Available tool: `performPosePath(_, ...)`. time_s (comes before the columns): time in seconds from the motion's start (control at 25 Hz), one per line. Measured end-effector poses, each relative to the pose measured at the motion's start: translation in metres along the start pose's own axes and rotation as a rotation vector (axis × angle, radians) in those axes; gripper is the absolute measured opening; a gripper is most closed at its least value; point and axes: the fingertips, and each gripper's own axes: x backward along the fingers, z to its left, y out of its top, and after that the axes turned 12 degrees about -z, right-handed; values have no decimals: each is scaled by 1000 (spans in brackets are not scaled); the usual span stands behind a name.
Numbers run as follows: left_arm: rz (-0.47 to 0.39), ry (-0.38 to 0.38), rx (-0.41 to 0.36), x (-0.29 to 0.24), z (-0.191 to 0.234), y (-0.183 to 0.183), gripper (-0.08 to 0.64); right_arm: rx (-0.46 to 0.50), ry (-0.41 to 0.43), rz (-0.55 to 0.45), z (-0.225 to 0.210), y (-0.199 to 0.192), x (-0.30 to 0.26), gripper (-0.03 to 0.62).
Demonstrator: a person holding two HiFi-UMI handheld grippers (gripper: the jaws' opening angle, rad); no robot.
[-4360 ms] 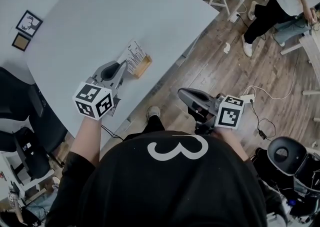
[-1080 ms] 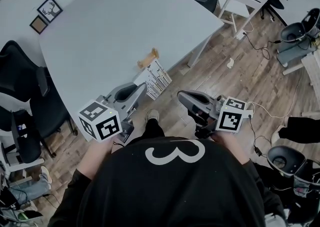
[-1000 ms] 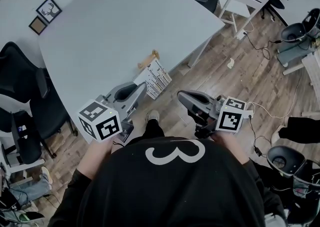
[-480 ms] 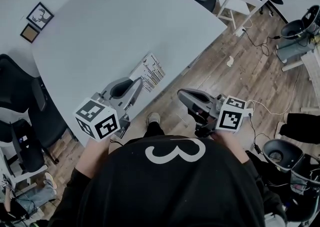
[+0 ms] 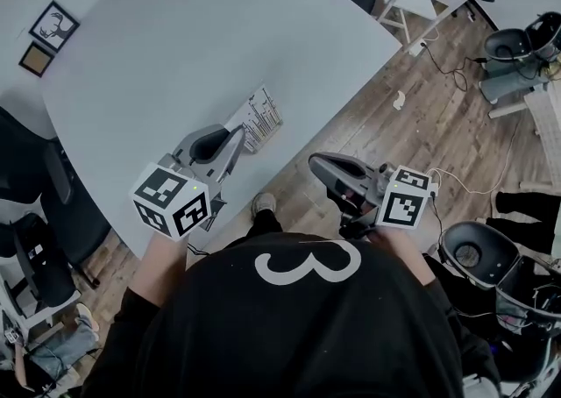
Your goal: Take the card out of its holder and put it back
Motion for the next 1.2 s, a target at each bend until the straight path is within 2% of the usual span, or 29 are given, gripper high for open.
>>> performPosePath(0.28, 34, 6, -54, -11, 16, -14, 25, -16, -27, 4, -13, 1, -5, 9)
performPosePath(0.52, 48, 1, -35, -20, 22, -25, 25, -26, -33, 12, -18, 1, -9, 11)
performPosePath(1.2, 65, 7, -72, -23, 24, -33, 25, -36, -35, 21, -22, -1, -7, 10)
